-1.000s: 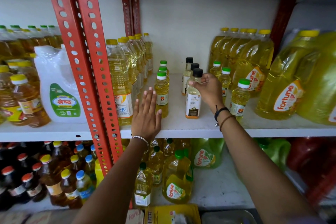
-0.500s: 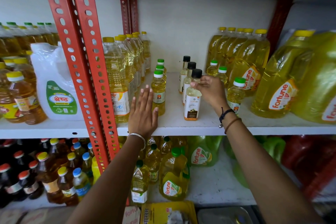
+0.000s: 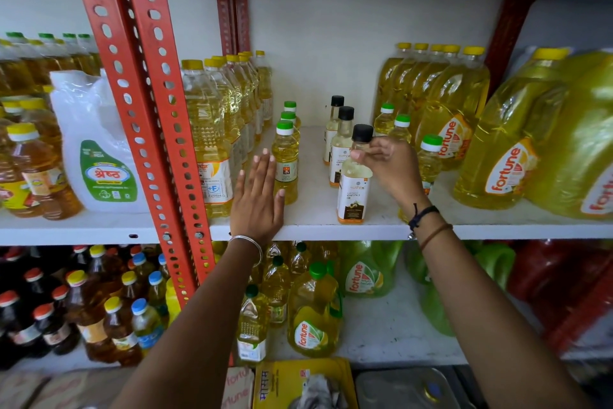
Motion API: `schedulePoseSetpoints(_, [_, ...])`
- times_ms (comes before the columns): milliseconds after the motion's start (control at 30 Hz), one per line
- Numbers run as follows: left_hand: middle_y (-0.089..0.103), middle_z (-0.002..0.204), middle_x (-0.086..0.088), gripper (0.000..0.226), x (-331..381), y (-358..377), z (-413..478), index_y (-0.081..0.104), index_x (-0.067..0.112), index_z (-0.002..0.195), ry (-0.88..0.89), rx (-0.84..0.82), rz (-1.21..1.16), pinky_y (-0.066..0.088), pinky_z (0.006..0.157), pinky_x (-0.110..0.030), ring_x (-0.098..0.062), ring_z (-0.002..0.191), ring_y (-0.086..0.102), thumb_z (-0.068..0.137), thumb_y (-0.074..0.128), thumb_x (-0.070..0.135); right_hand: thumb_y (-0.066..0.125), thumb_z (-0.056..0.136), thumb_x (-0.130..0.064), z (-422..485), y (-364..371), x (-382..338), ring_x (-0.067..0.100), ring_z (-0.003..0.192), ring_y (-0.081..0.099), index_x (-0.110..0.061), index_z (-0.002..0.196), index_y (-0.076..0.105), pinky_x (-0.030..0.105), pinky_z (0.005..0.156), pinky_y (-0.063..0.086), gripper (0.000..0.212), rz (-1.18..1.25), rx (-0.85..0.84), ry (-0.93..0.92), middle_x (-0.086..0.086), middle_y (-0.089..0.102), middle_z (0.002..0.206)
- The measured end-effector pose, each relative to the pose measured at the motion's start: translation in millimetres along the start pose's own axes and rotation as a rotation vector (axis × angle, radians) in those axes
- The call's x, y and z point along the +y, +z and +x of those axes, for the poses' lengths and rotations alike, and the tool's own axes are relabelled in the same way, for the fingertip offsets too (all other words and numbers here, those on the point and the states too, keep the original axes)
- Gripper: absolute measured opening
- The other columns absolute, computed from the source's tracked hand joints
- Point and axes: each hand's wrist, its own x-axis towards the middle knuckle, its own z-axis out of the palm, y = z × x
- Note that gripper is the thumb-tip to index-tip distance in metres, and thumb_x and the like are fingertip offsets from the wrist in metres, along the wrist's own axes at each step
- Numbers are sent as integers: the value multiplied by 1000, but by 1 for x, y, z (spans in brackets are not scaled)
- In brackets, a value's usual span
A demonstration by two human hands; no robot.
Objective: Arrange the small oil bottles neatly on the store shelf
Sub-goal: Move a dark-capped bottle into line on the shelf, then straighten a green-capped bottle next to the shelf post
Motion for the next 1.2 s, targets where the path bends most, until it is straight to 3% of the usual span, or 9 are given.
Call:
schedulePoseSetpoints(167, [3,160,-2,62,0,-1,0,14,8,153,8,7,-16,1,119,-40,-17,148,2,99,19,38,73,79,-26,-9,3,0,21,96,64,-3,108,61,26,80,50,39,-10,5,13,14,69,107])
schedulePoseSetpoints(267, [6,160,-3,61,0,-9,0,15,8,152,34,54,-35,-4,119,-37,-16,148,1,99,22,37,73,79,-30,-19,5,-2,18,100,61,-6,113,59,26,83,48,45,-33,89,-10,12,67,114])
schedulePoseSetpoints(400, [9,159,-5,60,-11,-27,1,15,8,152,54,167,14,-5,119,-36,-14,148,-1,99,26,33,70,80,-35,-35,12,-12,21,101,58,-12,108,57,31,84,49,38,-25,362,-208,2,60,106])
schedulePoseSetpoints(467, [11,159,-5,60,-21,-37,3,18,7,152,45,199,60,-6,118,-36,-14,147,-1,98,26,33,67,82,-37,-39,22,-22,20,96,58,-16,104,57,28,80,48,32,-16,411,-325,-3,56,100])
schedulePoseSetpoints(633, [13,158,-4,60,-44,-46,7,22,8,151,95,222,219,-10,117,-36,-10,147,-3,97,28,34,66,85,-30,-28,63,-39,16,94,61,-12,103,58,24,82,49,27,90,209,-386,7,64,101])
schedulePoseSetpoints(867, [11,159,-6,62,-54,-37,8,14,9,152,125,252,294,-8,118,-36,-14,148,0,97,26,35,57,91,-21,16,119,-36,21,121,53,-9,130,43,32,103,41,44,153,-155,-70,11,55,133])
schedulePoseSetpoints(967, [10,159,-6,62,-55,-36,10,14,8,152,140,263,294,-8,118,-37,-15,148,1,97,25,35,57,91,-15,28,129,-31,23,115,57,-8,130,47,41,103,44,41,165,-192,-25,12,61,125])
schedulePoseSetpoints(1100, [10,159,-5,62,-55,-35,10,16,8,152,153,275,293,-7,118,-38,-17,148,4,98,26,35,65,85,-17,33,129,-24,19,98,62,-12,117,60,33,89,47,33,153,-137,-33,3,66,103])
schedulePoseSetpoints(1200, [12,159,-6,61,-56,-35,9,19,8,152,154,280,300,-7,118,-37,-17,148,7,98,26,35,71,79,-19,35,133,-28,15,88,60,-20,101,64,35,84,49,23,142,-96,-33,1,66,94])
